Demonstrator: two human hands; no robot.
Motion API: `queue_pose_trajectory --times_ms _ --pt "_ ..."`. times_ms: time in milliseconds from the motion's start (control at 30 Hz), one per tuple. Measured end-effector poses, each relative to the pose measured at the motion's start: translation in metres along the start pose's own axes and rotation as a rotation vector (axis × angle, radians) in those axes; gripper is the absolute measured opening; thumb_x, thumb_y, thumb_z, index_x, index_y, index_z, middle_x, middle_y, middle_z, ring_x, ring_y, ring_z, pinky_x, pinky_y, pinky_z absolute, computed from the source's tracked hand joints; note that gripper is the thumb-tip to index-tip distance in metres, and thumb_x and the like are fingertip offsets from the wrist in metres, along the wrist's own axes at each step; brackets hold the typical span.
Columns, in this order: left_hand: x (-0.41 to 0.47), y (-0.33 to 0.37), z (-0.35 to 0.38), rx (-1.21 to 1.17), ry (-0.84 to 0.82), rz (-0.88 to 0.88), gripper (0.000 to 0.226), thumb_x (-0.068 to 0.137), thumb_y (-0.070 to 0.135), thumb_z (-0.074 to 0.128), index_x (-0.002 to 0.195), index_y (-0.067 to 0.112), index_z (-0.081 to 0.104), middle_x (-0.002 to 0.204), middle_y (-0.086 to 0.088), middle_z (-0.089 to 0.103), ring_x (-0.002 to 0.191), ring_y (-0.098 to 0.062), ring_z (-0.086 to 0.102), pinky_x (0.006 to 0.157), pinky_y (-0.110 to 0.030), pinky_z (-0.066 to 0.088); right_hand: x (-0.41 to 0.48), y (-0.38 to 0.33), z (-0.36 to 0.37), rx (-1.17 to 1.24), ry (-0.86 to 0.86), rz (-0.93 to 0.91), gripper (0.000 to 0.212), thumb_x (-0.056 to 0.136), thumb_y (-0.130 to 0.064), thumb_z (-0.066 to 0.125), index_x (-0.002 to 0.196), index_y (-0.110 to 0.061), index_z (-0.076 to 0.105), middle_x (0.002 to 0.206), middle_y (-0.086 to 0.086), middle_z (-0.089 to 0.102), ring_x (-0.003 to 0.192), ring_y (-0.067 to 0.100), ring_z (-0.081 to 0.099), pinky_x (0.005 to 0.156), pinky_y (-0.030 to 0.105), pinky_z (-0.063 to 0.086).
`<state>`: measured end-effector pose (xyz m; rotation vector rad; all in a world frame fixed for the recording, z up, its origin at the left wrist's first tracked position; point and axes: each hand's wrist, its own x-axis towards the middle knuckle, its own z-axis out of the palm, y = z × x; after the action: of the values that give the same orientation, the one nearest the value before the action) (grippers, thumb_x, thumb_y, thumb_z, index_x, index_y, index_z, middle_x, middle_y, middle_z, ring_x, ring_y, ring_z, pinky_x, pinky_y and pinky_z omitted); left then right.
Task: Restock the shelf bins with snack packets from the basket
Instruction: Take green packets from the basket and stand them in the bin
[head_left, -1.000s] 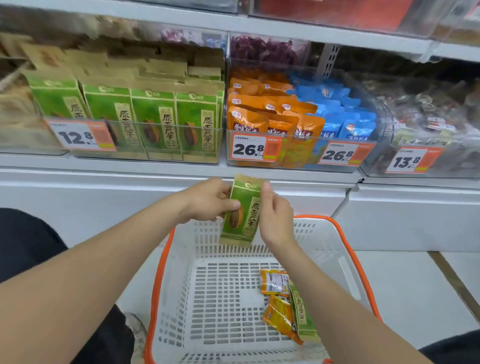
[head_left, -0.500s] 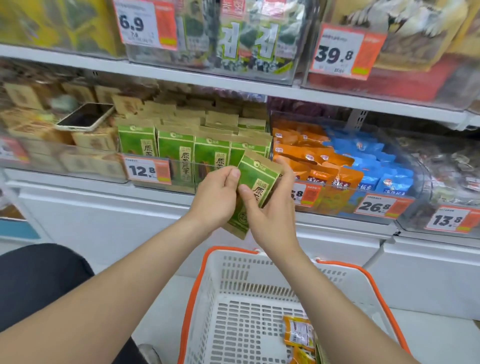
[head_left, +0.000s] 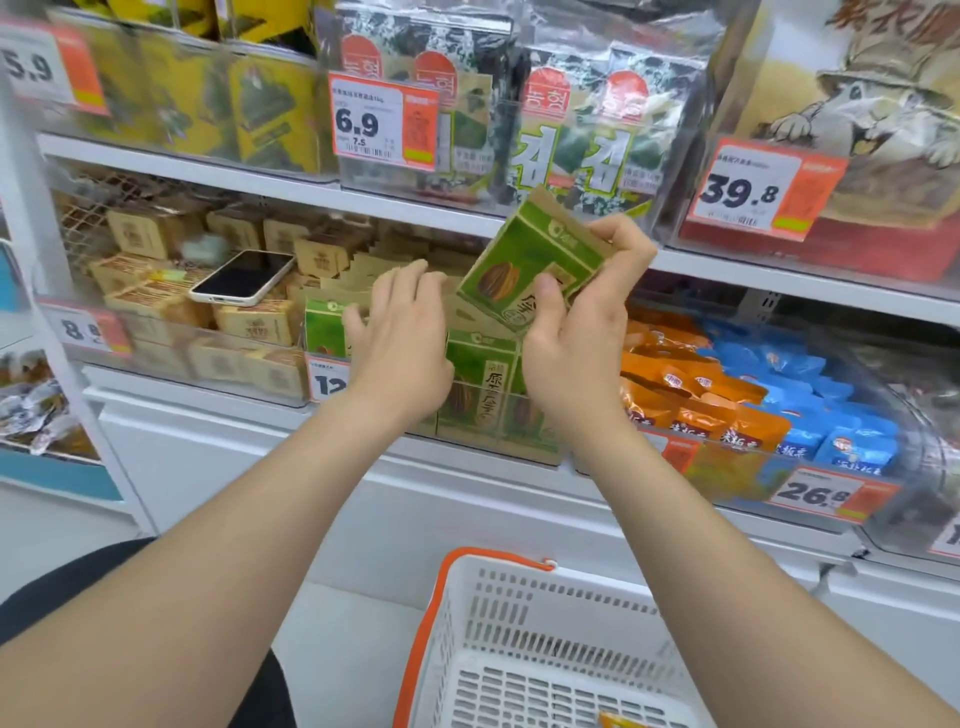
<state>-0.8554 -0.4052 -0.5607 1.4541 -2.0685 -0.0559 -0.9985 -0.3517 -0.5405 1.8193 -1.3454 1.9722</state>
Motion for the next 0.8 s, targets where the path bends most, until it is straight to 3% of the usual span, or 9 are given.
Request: queue_pose_trajectory --times_ms 67,167,267,400,467,533,633,700,800 --pt "0.009 -0.007 -0.001 0.013 -0.125 -0.024 0.077 0.084 0.001 0.06 0.155 0.018 0.033 0.17 -0.001 0.018 0.158 -0.024 0.01 0.117 -0.068 0.016 0.012 0.002 0.009 -0.007 -0.036 -0.029 0.045 0.092 0.015 0.051 0.131 -0.001 0.034 0.123 -0.008 0.043 0.109 0.009 0.055 0.094 0.033 0.052" --pt "0.018 -0.011 -0.005 0.051 -0.227 -0.031 0.044 0.085 0.006 0.058 0.126 0.017 0.045 0.151 -0.005 0.041 0.15 -0.029 0.025 0.115 -0.072 0.017 0.021 0.005 0.019 0.013 -0.04 -0.054 0.046 0.092 0.015 0.049 0.132 -0.002 0.033 0.128 0.0 0.043 0.113 0.01 0.054 0.096 0.038 0.051" --pt "0.023 -0.014 -0.008 0.161 -0.184 -0.02 0.033 0.086 0.01 0.058 0.116 0.017 0.046 0.135 -0.006 0.049 0.134 -0.031 0.038 0.11 -0.067 0.026 0.026 0.008 0.027 0.041 0.019 -0.083 0.044 0.092 0.016 0.05 0.13 0.002 0.034 0.13 0.006 0.043 0.115 0.012 0.055 0.097 0.039 0.052" --pt "0.026 -0.018 -0.009 0.251 -0.112 0.006 0.025 0.088 0.017 0.062 0.112 0.016 0.058 0.127 -0.006 0.051 0.128 -0.031 0.041 0.109 -0.067 0.027 0.029 0.013 0.038 0.03 0.033 -0.045 0.044 0.092 0.016 0.05 0.129 0.0 0.034 0.126 -0.002 0.041 0.11 0.005 0.054 0.093 0.025 0.048" --pt "0.027 -0.02 -0.012 0.285 -0.065 0.013 0.015 0.087 0.016 0.063 0.102 0.019 0.06 0.12 -0.004 0.056 0.126 -0.031 0.041 0.104 -0.064 0.03 0.03 0.015 0.045 0.005 -0.011 -0.01 0.047 0.091 0.016 0.05 0.13 -0.004 0.034 0.122 -0.012 0.04 0.106 -0.001 0.052 0.09 0.017 0.045" --pt "0.027 -0.025 -0.013 0.299 -0.046 0.003 0.015 0.086 0.012 0.063 0.098 0.022 0.065 0.109 -0.001 0.062 0.124 -0.031 0.04 0.098 -0.058 0.03 0.031 0.016 0.051 -0.006 -0.096 0.039 0.054 0.091 0.016 0.049 0.135 -0.011 0.034 0.125 -0.013 0.042 0.11 0.003 0.054 0.093 0.02 0.045" --pt "0.029 -0.032 -0.016 0.266 -0.046 -0.057 0.026 0.091 0.013 0.066 0.107 0.033 0.072 0.101 0.002 0.068 0.121 -0.031 0.039 0.093 -0.054 0.028 0.036 0.016 0.059 -0.024 -0.272 0.094 0.061 0.092 0.014 0.049 0.14 -0.021 0.037 0.134 -0.009 0.049 0.12 0.008 0.051 0.097 0.017 0.041" --pt "0.029 -0.033 -0.017 0.236 -0.026 -0.075 0.027 0.095 0.015 0.067 0.11 0.037 0.072 0.1 0.003 0.068 0.121 -0.031 0.039 0.088 -0.05 0.026 0.039 0.017 0.065 -0.068 -0.368 0.086 0.059 0.093 0.012 0.049 0.139 -0.024 0.041 0.135 -0.007 0.054 0.122 0.013 0.052 0.099 0.026 0.042" --pt "0.029 -0.031 -0.018 0.211 0.006 -0.082 0.026 0.097 0.015 0.065 0.105 0.038 0.074 0.091 0.006 0.062 0.118 -0.03 0.04 0.082 -0.047 0.022 0.042 0.021 0.071 -0.159 -0.449 0.08 0.044 0.1 0.003 0.048 0.134 -0.025 0.05 0.11 0.001 0.068 0.097 0.019 0.06 0.08 0.026 0.045"
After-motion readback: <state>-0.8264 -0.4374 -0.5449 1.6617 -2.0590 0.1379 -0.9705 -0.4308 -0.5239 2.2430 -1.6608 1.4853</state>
